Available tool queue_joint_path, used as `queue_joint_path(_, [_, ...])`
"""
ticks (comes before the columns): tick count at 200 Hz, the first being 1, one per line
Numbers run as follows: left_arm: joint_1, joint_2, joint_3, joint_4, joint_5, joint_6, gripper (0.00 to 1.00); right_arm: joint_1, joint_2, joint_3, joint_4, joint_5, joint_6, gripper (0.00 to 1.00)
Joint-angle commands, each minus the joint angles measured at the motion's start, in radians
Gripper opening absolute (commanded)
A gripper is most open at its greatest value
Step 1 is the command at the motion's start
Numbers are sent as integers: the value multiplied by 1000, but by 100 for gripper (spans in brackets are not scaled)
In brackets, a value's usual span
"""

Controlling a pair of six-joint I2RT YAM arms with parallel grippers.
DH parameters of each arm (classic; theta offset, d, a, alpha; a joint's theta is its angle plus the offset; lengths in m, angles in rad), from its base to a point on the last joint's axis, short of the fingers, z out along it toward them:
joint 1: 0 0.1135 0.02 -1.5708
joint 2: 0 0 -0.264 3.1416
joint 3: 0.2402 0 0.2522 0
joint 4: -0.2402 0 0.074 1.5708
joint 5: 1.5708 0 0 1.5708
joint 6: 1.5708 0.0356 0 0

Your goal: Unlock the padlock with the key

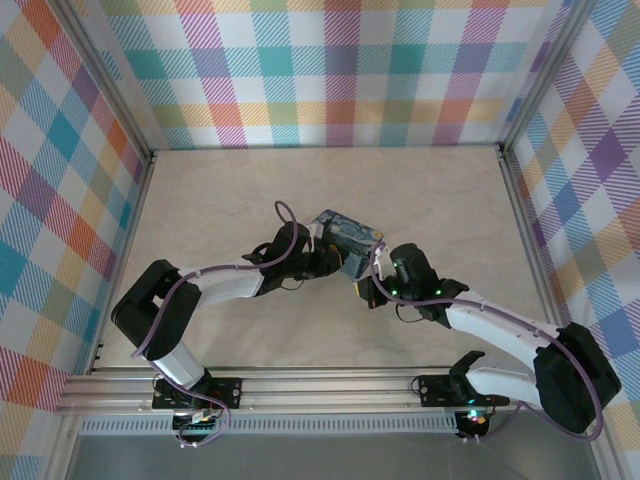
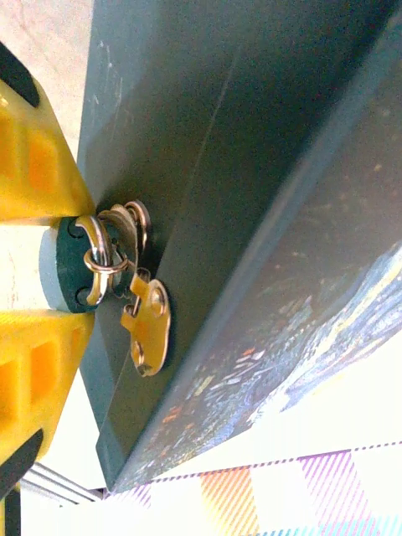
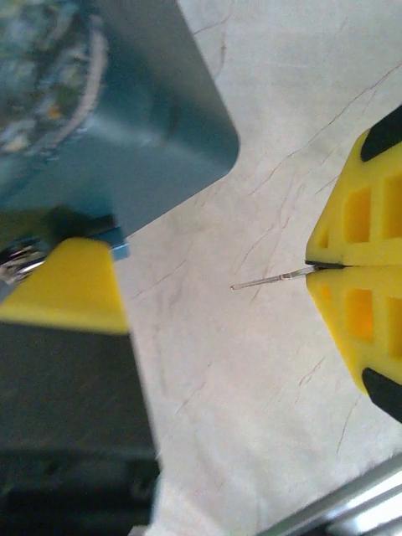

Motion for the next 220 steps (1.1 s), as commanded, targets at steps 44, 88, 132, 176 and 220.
queue_joint_path(44, [-10,-36,43,-31,36,-53,26,44,87,-22,169,89,-64,2])
queue_joint_path(88, [-14,-41,44,-40,42,-59,26,45,136,-5,225,93,-86,2])
queue_joint_path(132, [-18,-40,51,-48,38,-59,26,47,173,2,258,92,-80,2])
queue_joint_path(176, [-23,-34,52,-47,34,-65,25,48,191,2,279,101,-64,2])
queue_joint_path(220, [-27,-32,52,-47,31,-68,25,48,194,6,271,127,-50,2])
